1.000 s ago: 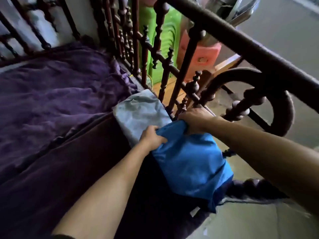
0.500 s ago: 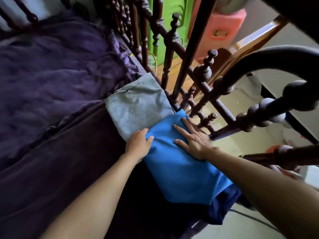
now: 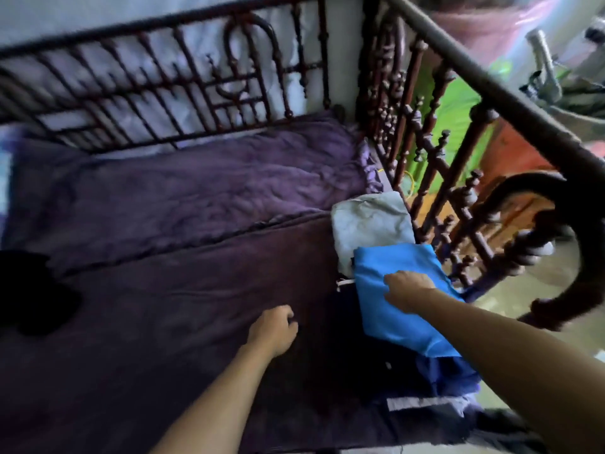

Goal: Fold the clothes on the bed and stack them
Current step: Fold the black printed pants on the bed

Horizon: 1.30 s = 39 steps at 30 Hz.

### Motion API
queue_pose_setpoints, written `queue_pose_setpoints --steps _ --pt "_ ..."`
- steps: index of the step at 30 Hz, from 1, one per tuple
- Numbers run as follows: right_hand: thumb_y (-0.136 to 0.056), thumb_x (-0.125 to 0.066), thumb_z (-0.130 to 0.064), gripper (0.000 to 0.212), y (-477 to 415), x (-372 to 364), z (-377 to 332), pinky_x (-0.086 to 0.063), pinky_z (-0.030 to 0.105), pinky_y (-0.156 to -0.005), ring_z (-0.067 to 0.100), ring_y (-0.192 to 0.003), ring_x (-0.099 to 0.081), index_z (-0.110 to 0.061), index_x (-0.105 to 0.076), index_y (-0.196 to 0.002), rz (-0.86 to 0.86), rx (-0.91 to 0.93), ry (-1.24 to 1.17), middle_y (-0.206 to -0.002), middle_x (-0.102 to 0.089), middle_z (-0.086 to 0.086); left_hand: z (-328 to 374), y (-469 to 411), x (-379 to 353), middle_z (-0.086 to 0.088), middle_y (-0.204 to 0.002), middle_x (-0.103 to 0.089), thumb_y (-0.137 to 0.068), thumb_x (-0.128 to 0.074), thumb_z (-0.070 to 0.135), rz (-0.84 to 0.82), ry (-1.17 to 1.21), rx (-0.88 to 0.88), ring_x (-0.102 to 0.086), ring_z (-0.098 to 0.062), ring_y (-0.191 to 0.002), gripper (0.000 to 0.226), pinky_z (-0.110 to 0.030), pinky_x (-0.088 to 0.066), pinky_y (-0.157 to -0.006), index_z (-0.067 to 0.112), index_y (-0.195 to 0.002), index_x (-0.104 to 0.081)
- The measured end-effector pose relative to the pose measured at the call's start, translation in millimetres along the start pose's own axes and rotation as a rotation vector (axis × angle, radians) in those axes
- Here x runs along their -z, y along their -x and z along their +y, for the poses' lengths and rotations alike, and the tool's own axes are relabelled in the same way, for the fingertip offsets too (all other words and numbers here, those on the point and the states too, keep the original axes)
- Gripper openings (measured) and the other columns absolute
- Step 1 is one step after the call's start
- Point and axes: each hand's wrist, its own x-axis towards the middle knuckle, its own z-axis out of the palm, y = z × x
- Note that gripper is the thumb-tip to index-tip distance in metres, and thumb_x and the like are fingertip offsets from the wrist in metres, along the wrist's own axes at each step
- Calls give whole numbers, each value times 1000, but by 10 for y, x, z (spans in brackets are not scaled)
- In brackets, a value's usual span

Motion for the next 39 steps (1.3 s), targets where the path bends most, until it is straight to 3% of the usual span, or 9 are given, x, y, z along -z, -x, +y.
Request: queue_pose_setpoints --steps 12,17,19,21,24,27,32,36,39 --pt "-90 -53 -41 35 1017 835 -3114 -45 35 -91 31 -115 -56 -24 -59 -120 124 655 46 -127 -58 10 -2341 2347 720 -1 -113 -67 -88 -58 33 333 214 489 -62 -21 -106 27 -29 -49 -88 22 -111 -65" --pt "-90 -52 -35 31 1570 760 -4558 -47 35 -90 30 -113 -57 -26 -63 -117 124 801 54 -125 -61 7 -3700 3123 709 -10 -101 -70 -78 -58 35 403 346 578 -65 -27 -100 24 -36 -50 -89 16 -89 -68" --pt "-92 -52 -37 32 1776 677 -5106 -47 35 -91 29 -114 -56 -24 -60 -121 113 857 71 -126 -60 5 -4284 3404 745 -14 -97 -70 -67 -52 43 436 409 611 -65 -33 -98 20 -40 -51 -86 26 -73 -60" --pt "-93 -52 -40 34 1941 596 -5633 -47 36 -92 29 -115 -55 -24 -59 -122 104 891 71 -127 -59 5 -4768 3701 862 -7 -91 -68 -73 -54 38 424 401 648 -65 -29 -93 12 -36 -51 -83 31 -64 -49" --pt "-93 -54 -43 36 2152 527 -6304 -47 37 -92 29 -116 -55 -28 -58 -125 80 918 51 -130 -57 4 -4941 4218 1212 -10 -95 -64 -87 -57 17 501 435 696 -61 -30 -99 32 -30 -47 -85 31 -63 -41" --pt "-93 -53 -41 33 2284 486 -6813 -47 38 -92 27 -112 -56 -27 -59 -122 35 942 44 -127 -59 3 -5278 4471 1392 -9 -97 -60 -94 -52 15 461 377 719 -59 -27 -107 39 -22 -36 -74 31 -62 -35" --pt "-92 -54 -40 34 2135 535 -7510 -48 37 -92 25 -111 -58 -26 -60 -122 18 928 60 -123 -61 1 -5997 4491 1501 -26 -106 -62 -87 -51 25 459 369 639 -59 -38 -105 20 -32 -40 -79 23 -68 -47" --pt "-91 -53 -37 29 1800 484 -7955 -49 37 -91 26 -105 -60 -20 -66 -111 15 876 61 -116 -65 4 -6425 4349 1598 -12 -121 -57 -98 -44 22 391 284 641 -53 -27 -118 26 -29 -37 -90 4 -109 -59" --pt "-91 -54 -39 30 1420 416 -8428 -47 33 -92 23 -110 -58 -23 -64 -115 -11 849 56 -121 -61 0 -6897 4088 1819 -10 -111 -61 -95 -49 19 378 304 624 -58 -25 -108 9 -30 -39 -79 16 -93 -57"
